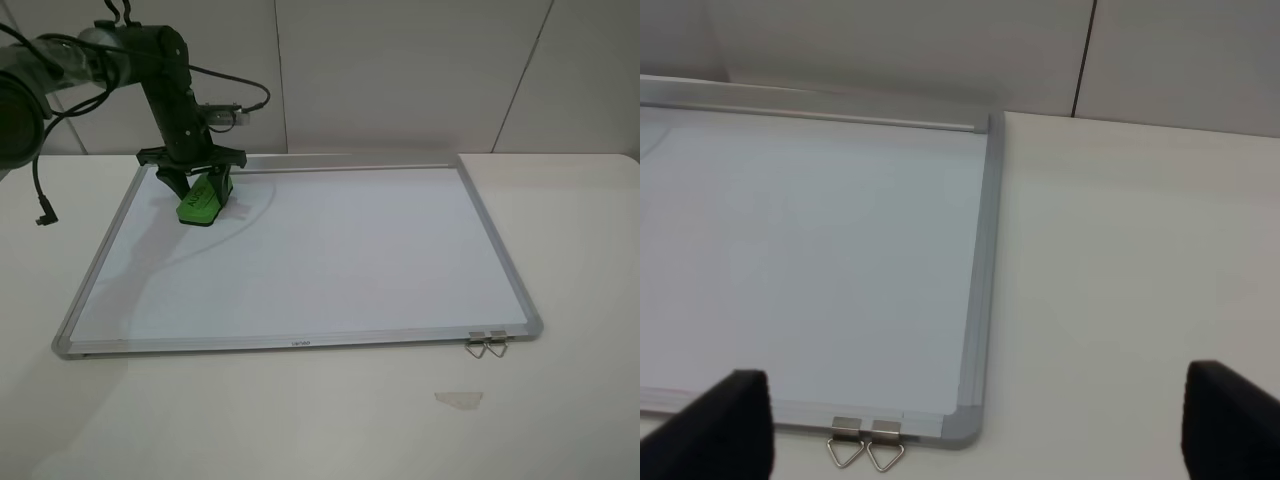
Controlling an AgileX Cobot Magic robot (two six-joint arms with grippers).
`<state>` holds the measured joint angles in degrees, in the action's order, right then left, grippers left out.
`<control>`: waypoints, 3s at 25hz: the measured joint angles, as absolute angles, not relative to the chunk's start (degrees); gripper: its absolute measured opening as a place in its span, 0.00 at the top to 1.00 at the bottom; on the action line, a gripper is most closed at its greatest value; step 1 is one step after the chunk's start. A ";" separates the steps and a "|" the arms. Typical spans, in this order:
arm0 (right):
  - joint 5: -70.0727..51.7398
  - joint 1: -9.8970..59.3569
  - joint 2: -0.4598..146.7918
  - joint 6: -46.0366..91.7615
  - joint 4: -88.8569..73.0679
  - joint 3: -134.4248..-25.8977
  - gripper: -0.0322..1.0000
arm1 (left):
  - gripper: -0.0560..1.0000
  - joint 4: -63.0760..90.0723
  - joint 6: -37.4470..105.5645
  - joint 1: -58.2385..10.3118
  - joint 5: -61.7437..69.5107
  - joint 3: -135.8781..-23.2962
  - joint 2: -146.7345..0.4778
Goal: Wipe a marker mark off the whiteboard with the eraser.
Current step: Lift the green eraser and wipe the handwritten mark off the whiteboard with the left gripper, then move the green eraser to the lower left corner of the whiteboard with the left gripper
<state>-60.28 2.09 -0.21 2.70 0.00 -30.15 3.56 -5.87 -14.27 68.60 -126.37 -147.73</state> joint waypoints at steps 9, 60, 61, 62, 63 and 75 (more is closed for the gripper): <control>-60.28 2.09 -0.21 2.70 0.00 -30.15 0.18 | 0.38 3.66 -5.33 -20.22 68.60 -126.37 -147.73; -60.28 2.09 -0.21 2.70 0.00 -30.15 0.18 | 0.38 0.52 -21.25 -7.93 54.25 -71.36 -105.88; -60.28 2.09 -0.21 2.70 0.00 -30.15 0.18 | 0.38 0.38 -21.65 -7.93 52.53 -68.32 -104.54; -60.28 2.09 -0.21 2.70 0.00 -30.15 0.18 | 0.38 0.00 -21.98 -7.93 50.87 -65.61 -103.64; -60.28 2.09 -0.21 2.70 0.00 -30.15 0.18 | 0.38 0.00 -22.03 -7.93 49.58 -63.59 -103.13; -60.28 2.09 -0.21 2.70 0.00 -30.15 0.18 | 0.38 -0.37 -18.70 -7.93 33.25 -51.00 -102.96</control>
